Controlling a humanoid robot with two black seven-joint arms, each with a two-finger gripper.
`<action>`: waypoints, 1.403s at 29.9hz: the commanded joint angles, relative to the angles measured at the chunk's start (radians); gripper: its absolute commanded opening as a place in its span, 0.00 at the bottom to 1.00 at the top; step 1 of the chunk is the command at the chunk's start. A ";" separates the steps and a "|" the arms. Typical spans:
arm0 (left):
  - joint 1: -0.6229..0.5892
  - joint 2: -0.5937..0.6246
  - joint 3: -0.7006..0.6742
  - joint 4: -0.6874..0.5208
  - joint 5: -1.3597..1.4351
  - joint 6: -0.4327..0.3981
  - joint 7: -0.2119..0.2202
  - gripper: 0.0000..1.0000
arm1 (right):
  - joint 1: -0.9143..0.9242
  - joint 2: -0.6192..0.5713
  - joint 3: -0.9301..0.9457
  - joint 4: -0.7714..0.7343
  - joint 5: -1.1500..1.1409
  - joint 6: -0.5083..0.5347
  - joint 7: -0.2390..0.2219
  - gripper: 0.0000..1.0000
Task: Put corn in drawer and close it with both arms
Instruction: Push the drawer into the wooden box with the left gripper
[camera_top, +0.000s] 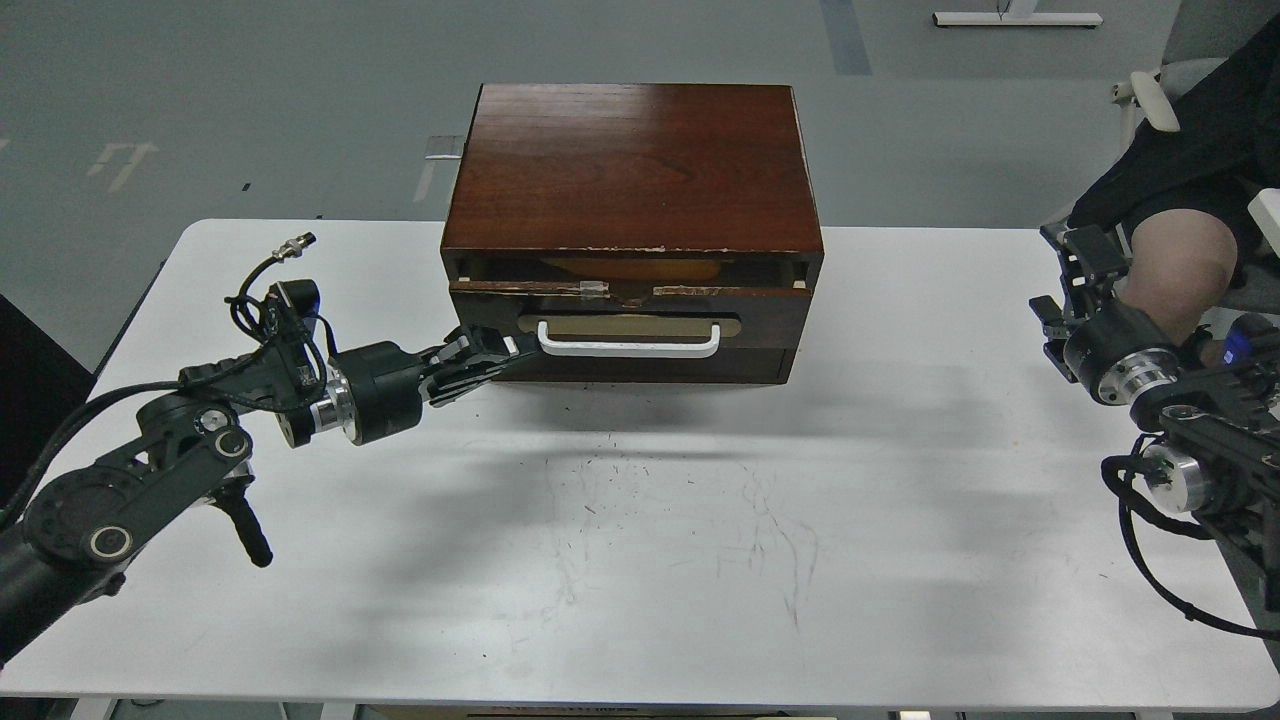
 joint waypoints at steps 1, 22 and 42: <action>-0.001 -0.006 0.000 0.000 0.000 0.000 0.000 0.00 | -0.002 0.000 0.000 0.000 0.000 0.000 0.000 1.00; -0.057 -0.057 0.000 0.108 0.000 0.000 -0.001 0.00 | -0.002 -0.001 0.002 0.000 0.000 -0.002 0.000 1.00; -0.093 -0.089 0.004 0.160 0.000 0.000 -0.018 0.00 | -0.002 -0.006 0.002 0.000 0.000 -0.002 0.000 1.00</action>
